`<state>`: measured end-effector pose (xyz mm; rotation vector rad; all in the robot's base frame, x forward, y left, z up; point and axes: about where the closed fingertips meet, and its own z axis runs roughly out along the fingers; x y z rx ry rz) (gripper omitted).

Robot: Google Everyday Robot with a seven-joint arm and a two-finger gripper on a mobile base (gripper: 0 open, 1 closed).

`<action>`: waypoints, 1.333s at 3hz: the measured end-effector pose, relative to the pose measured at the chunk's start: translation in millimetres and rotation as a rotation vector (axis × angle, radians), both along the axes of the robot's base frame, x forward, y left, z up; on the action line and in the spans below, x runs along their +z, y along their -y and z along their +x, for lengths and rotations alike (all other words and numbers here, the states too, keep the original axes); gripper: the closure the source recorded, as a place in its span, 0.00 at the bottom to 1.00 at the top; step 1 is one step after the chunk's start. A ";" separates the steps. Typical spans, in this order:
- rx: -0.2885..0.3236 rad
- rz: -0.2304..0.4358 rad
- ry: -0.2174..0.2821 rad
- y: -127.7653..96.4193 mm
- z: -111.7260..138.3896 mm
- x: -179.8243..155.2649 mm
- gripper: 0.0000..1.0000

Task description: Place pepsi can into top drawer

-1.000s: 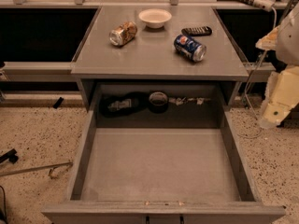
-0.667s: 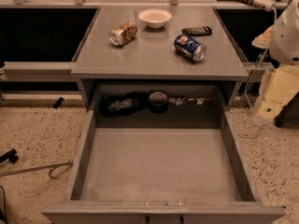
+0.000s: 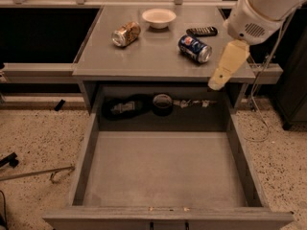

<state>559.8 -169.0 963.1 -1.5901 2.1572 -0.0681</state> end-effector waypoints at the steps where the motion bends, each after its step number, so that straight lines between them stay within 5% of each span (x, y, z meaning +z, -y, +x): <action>1: -0.038 0.082 0.015 -22.1 76.3 -20.2 0.00; 3: -0.051 0.118 0.006 -27.0 100.4 -33.4 0.00; 4: -0.124 0.201 0.010 -36.6 151.1 -53.7 0.00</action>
Offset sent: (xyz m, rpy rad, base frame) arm 0.0575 0.0171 -0.0134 0.0636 -0.0154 -0.0321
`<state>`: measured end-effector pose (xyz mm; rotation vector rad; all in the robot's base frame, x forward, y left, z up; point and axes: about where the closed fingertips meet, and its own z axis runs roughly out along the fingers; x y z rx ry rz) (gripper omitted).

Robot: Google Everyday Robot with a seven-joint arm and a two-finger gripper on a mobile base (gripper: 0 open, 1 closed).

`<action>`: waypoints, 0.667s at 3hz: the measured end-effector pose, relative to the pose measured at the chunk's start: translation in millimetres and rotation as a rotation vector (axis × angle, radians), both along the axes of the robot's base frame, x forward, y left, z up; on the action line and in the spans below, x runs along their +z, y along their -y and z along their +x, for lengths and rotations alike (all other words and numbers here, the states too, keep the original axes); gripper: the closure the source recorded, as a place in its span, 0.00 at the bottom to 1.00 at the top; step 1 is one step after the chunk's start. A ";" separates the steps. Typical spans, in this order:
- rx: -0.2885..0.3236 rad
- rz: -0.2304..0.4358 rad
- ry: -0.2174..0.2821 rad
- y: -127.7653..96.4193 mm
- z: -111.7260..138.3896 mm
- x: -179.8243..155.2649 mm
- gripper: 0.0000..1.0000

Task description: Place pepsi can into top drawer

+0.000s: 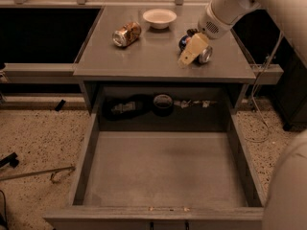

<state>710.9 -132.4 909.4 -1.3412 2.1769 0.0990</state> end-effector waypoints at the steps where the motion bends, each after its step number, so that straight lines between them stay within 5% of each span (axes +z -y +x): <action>1: -0.130 0.082 -0.009 1.5 50.0 -24.6 0.00; 2: -0.309 0.138 -0.012 17.6 85.4 -39.2 0.00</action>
Offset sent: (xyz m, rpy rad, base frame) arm 0.1295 -0.0439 -0.0480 0.2236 0.0133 -0.5683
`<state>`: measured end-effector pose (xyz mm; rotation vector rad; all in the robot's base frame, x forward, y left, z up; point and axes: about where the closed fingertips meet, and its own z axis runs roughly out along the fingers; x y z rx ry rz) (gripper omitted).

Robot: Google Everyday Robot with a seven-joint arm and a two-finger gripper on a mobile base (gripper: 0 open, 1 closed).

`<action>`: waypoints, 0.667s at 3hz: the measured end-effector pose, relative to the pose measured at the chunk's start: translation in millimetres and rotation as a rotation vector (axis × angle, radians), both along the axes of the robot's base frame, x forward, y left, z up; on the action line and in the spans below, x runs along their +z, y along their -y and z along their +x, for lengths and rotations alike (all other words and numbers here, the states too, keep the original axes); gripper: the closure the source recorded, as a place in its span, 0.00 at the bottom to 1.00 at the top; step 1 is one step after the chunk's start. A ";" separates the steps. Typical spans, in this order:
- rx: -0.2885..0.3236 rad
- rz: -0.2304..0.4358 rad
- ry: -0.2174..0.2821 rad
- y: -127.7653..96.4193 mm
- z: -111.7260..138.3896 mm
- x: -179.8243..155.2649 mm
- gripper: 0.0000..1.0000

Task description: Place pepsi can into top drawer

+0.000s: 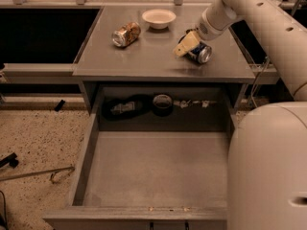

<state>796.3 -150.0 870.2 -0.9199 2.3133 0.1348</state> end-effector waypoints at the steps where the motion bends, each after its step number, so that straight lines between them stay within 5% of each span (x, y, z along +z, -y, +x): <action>1: -0.117 0.037 -0.021 11.0 16.7 -12.1 0.00; 2: -0.158 0.044 -0.057 12.1 21.8 -26.5 0.00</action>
Offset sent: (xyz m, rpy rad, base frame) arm 0.0289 -0.0178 -0.0341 0.0497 0.0913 -0.2086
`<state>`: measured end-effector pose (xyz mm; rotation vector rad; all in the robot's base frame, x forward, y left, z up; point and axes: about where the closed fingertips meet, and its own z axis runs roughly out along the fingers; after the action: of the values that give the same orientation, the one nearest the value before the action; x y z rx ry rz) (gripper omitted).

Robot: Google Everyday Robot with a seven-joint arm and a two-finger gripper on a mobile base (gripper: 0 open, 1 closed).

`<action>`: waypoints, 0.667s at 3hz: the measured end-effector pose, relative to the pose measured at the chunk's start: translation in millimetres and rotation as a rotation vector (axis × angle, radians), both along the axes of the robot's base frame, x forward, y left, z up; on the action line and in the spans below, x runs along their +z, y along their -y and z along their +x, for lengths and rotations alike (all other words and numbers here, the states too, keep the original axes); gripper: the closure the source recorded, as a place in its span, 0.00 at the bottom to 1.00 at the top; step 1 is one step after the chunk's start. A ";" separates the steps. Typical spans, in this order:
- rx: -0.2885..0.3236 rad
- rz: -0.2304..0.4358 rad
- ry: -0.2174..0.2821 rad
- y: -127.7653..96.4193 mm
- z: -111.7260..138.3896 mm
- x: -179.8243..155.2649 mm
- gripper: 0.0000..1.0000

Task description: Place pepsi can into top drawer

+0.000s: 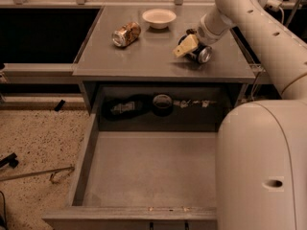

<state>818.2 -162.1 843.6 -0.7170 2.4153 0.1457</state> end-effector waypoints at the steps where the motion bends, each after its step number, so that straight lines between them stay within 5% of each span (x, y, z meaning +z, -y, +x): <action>1: -0.001 0.000 -0.001 0.0 0.1 -0.4 0.19; 2: -0.001 0.000 -0.001 0.0 0.0 -0.4 0.42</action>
Offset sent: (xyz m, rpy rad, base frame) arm 0.0001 0.0000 -0.0004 0.0004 0.0008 -0.0010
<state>818.2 -162.1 843.3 -0.7159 2.4163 0.1462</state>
